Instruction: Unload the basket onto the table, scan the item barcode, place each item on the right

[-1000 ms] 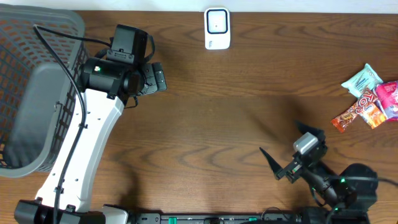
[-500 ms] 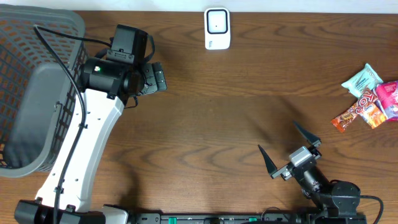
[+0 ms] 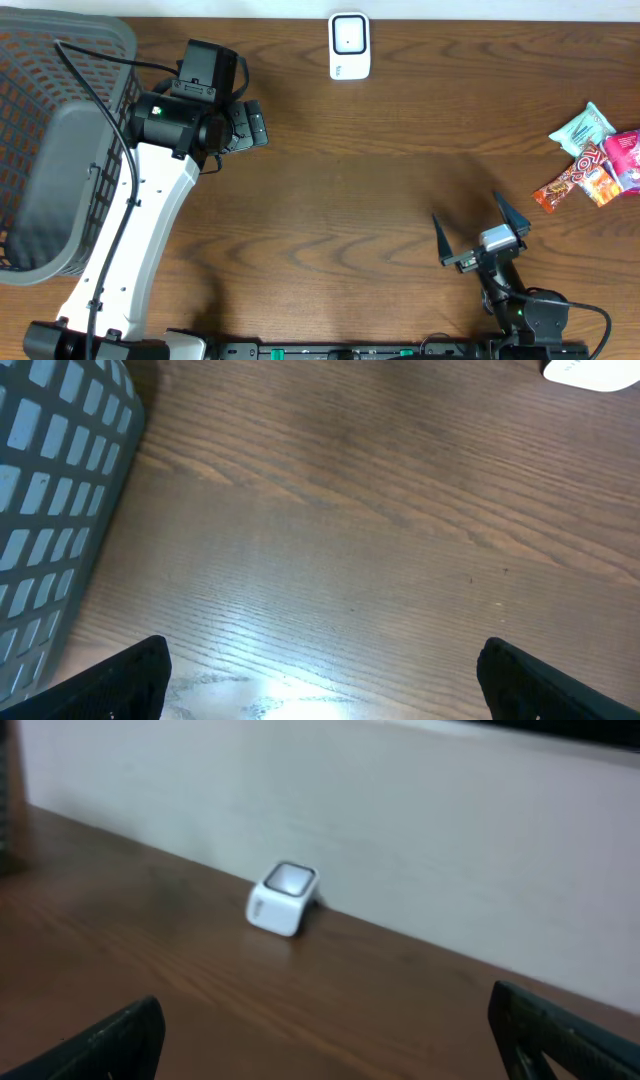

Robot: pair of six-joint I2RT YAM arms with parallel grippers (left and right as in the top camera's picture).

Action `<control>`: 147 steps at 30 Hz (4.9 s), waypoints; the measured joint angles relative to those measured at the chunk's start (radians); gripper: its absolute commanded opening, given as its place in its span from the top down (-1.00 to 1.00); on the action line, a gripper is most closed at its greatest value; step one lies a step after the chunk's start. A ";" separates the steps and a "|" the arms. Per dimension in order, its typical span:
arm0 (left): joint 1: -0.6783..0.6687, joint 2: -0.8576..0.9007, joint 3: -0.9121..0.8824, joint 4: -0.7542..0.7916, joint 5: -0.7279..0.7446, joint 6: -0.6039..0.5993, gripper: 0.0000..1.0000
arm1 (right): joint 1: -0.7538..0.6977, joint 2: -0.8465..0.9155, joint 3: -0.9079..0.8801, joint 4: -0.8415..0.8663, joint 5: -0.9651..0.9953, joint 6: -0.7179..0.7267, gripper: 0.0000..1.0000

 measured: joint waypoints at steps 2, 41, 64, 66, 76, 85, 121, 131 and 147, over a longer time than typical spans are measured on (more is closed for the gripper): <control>0.000 0.000 0.000 0.000 0.000 0.000 -0.96 | 0.000 -0.001 -0.001 -0.058 0.031 0.006 -0.99; 0.000 0.000 0.000 0.000 0.000 0.000 -0.96 | 0.000 -0.001 -0.003 -0.130 0.301 0.216 -0.99; 0.000 0.000 0.000 0.000 0.000 0.000 -0.96 | 0.000 -0.001 -0.003 -0.129 0.299 0.216 -0.99; 0.000 0.000 0.000 0.000 0.000 0.000 -0.96 | 0.000 -0.001 -0.003 -0.129 0.299 0.216 -0.98; 0.000 0.000 0.000 0.000 0.000 0.000 -0.96 | 0.000 -0.001 -0.003 -0.129 0.299 0.216 -0.99; 0.000 -0.072 -0.006 -0.064 0.050 0.000 -0.96 | 0.000 -0.001 -0.003 -0.129 0.299 0.216 -0.99; 0.000 -1.222 -1.146 0.587 0.229 0.234 -0.96 | 0.000 -0.002 -0.003 -0.128 0.299 0.216 -0.98; 0.084 -1.369 -1.320 0.815 0.326 0.248 -0.96 | 0.000 -0.002 -0.003 -0.128 0.299 0.216 -0.98; 0.229 -1.505 -1.471 1.061 0.343 0.249 -0.96 | 0.000 -0.002 -0.003 -0.128 0.299 0.216 -0.98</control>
